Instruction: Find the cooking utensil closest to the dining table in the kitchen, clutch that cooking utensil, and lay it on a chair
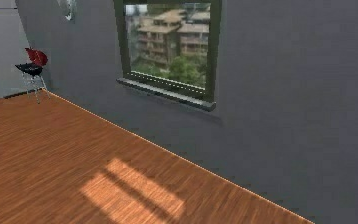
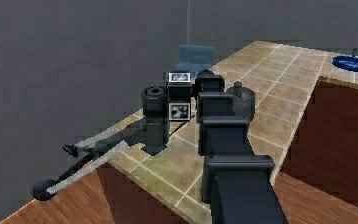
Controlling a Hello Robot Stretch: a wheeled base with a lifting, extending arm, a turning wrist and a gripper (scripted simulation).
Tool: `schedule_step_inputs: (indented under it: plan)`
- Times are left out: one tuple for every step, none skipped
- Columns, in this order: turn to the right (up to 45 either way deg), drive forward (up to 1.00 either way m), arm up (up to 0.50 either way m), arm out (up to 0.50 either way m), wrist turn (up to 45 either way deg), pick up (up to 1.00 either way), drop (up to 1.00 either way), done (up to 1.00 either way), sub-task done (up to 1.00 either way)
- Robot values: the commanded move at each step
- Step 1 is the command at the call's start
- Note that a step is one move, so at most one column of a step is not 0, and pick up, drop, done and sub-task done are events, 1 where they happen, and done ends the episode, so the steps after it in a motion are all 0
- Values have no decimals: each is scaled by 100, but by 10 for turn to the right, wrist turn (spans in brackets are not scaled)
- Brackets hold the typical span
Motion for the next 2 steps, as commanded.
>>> schedule_step_inputs:
  plan:
    - [0,0,0,0,450,0,0,0,0]
    - [0,0,0,0,300,0,0,0,0]
